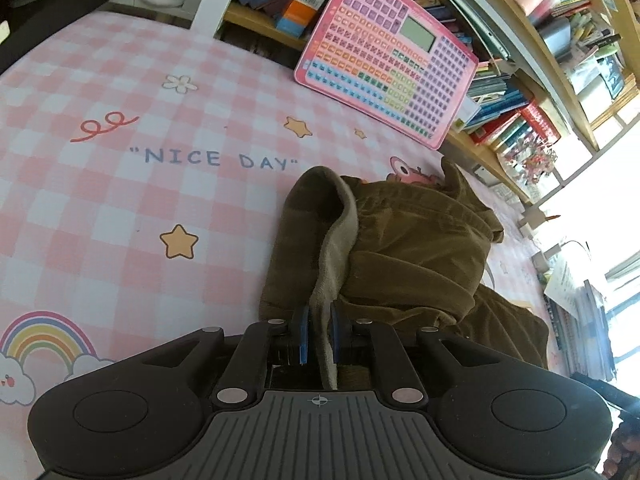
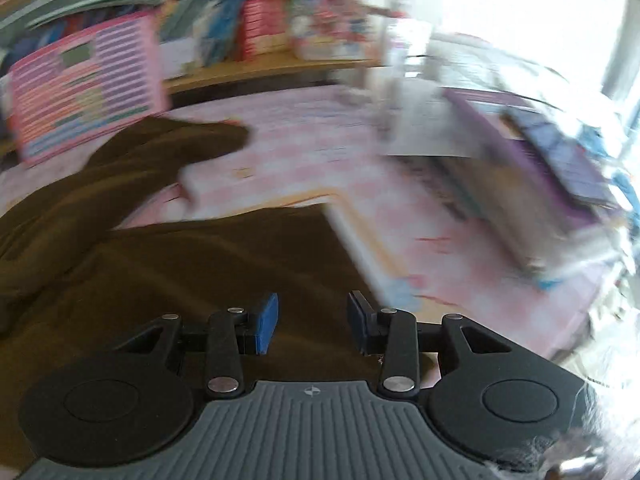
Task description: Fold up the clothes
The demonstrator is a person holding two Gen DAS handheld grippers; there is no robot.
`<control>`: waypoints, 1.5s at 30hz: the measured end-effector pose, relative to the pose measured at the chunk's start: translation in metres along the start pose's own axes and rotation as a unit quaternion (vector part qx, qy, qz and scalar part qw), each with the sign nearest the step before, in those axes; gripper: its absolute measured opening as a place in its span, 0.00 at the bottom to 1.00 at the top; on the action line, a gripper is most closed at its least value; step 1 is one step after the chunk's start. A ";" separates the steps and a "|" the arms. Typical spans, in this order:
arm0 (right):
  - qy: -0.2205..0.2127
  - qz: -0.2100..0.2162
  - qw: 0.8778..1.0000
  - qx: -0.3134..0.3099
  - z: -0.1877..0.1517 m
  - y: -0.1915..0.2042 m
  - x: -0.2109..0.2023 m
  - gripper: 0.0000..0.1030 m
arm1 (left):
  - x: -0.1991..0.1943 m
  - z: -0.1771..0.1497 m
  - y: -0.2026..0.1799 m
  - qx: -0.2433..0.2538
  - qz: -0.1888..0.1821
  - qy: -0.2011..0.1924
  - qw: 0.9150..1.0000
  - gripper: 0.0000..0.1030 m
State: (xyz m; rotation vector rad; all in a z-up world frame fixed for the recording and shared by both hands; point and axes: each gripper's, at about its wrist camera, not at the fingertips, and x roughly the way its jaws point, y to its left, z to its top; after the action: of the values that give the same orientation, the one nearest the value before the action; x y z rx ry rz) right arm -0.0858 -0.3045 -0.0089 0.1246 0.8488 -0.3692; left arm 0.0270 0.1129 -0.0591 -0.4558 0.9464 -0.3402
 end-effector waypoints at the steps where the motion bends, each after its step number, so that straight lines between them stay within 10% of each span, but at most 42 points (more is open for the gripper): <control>1: 0.006 0.012 1.000 -0.005 -0.001 0.009 0.002 0.35 | 0.000 0.000 -0.001 0.001 0.000 -0.002 1.000 0.11; 13: 0.066 0.103 0.990 -0.065 -0.023 0.082 0.021 0.36 | -0.006 -0.002 -0.015 0.031 0.022 -0.015 0.999 0.27; 32: 0.095 0.103 0.985 -0.105 -0.035 0.091 0.029 0.39 | 0.041 0.041 -0.017 0.017 -0.007 -0.031 0.999 0.31; 37: 0.095 0.103 0.985 -0.105 -0.034 0.090 0.030 0.40 | 0.062 0.044 -0.006 -0.019 -0.039 -0.019 0.999 0.04; 45: 0.098 0.108 0.984 -0.106 -0.033 0.091 0.031 0.40 | -0.016 0.038 0.029 -0.130 -0.053 -0.203 0.969 0.02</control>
State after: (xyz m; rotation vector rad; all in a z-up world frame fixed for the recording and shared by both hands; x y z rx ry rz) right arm -0.0573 -0.2203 -0.0579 0.0548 1.0530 -0.0618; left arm 0.0526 0.1535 -0.0436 -0.7857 0.5682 -0.2068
